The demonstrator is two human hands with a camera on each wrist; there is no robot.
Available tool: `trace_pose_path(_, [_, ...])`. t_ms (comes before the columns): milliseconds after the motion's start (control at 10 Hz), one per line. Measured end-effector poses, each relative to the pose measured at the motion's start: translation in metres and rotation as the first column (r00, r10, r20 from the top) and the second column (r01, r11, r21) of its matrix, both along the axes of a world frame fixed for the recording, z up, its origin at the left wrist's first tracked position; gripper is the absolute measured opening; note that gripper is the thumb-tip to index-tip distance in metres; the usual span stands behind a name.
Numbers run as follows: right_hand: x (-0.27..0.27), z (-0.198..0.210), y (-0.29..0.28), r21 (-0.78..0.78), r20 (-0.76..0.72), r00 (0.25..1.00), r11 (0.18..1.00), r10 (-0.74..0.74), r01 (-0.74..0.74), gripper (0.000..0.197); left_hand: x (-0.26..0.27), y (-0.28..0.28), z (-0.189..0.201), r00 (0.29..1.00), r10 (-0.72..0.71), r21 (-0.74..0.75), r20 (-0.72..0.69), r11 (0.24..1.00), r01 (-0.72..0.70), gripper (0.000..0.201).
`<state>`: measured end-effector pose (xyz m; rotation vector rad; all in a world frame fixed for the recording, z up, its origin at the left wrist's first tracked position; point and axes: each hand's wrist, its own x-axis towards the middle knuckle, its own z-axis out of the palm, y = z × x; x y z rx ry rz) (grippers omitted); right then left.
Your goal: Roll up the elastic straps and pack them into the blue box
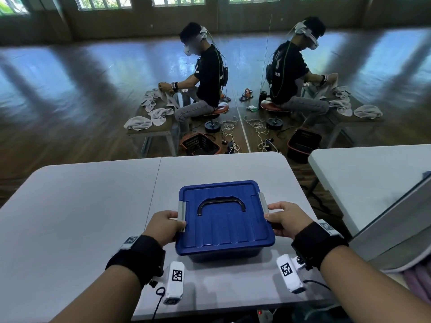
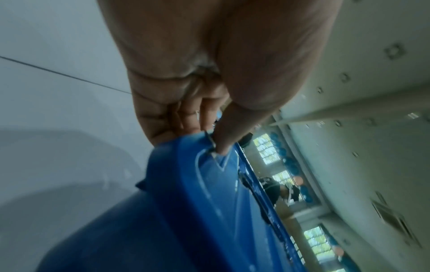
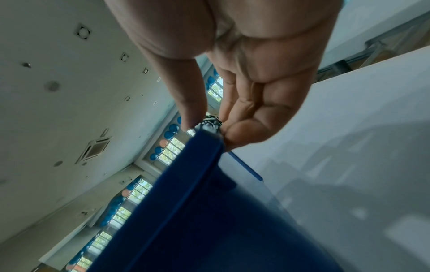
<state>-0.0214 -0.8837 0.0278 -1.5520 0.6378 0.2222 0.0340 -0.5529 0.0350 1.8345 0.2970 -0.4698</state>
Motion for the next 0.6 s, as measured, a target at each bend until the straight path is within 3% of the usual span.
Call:
trace_pose_path(200, [0.002, -0.005, 0.009, -0.087, 0.009, 1.000, 0.996, 0.012, -0.012, 0.030, -0.002, 0.003, 0.001, 0.996, 0.062, -0.016, 0.061, 0.998, -0.061, 0.015])
trace_pose_path(300, [0.008, -0.010, 0.016, -0.169, 0.016, 1.000, 0.986, -0.003, 0.005, 0.036, -0.001, 0.008, -0.005, 0.988, 0.096, 0.012, 0.121, 0.995, -0.099, 0.038])
trace_pose_path(400, [0.009, -0.011, 0.021, -0.212, 0.039, 0.999, 0.977, 0.022, -0.013, 0.036, -0.004, 0.014, -0.009, 0.976, 0.037, 0.118, 0.217, 0.991, -0.064, 0.042])
trace_pose_path(500, [0.003, -0.008, 0.025, -0.285, 0.088, 0.995, 0.958, 0.050, -0.023, 0.030, -0.007, 0.018, -0.008, 0.970, -0.012, 0.147, 0.241, 0.989, -0.025, 0.024])
trace_pose_path(600, [-0.024, -0.014, 0.027, -0.249, 0.084, 0.995, 0.968, 0.054, -0.032, 0.027, -0.026, 0.035, -0.016, 0.976, -0.031, 0.156, 0.215, 0.988, -0.003, 0.014])
